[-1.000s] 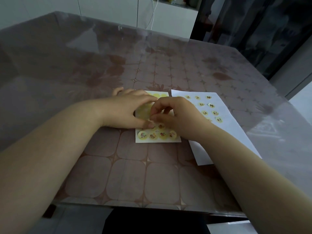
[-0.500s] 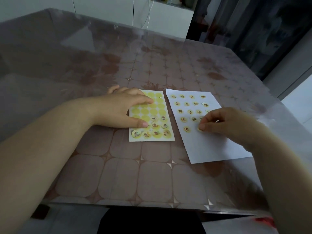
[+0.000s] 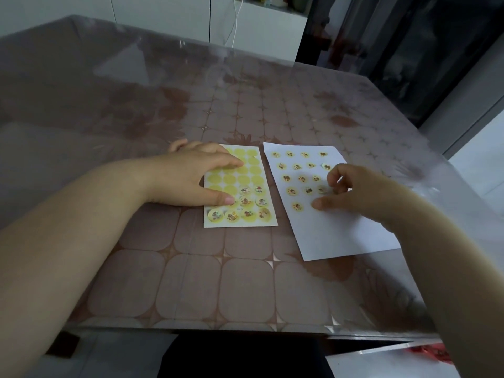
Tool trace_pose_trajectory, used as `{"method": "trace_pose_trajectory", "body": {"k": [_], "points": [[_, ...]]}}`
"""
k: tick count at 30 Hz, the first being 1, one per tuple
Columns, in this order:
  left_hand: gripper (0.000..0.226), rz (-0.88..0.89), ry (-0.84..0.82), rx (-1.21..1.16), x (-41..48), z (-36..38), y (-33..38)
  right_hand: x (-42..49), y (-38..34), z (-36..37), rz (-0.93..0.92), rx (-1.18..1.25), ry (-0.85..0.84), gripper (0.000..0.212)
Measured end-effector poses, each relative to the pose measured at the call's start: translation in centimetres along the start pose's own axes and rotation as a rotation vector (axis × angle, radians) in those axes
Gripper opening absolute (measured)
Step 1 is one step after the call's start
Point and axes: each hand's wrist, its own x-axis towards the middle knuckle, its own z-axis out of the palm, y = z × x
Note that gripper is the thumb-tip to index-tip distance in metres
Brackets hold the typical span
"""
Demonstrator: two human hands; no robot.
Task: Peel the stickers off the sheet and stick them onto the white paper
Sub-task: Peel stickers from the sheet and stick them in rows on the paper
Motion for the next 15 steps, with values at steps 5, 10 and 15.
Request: {"method": "trace_pose_trajectory", "body": {"k": [5,10,15], "points": [[0.077,-0.015,-0.005,0.001,-0.1,-0.1,0.2,0.0,-0.7,0.3,-0.11,-0.121,0.05,0.025],[0.076,-0.022,-0.01,-0.001,0.0,-0.1,0.2,-0.9,-4.4,3.1,-0.418,-0.135,0.06,0.01],[0.077,-0.016,-0.002,0.015,-0.1,-0.1,0.4,0.4,-6.3,6.1,-0.504,-0.193,0.066,0.009]]}}
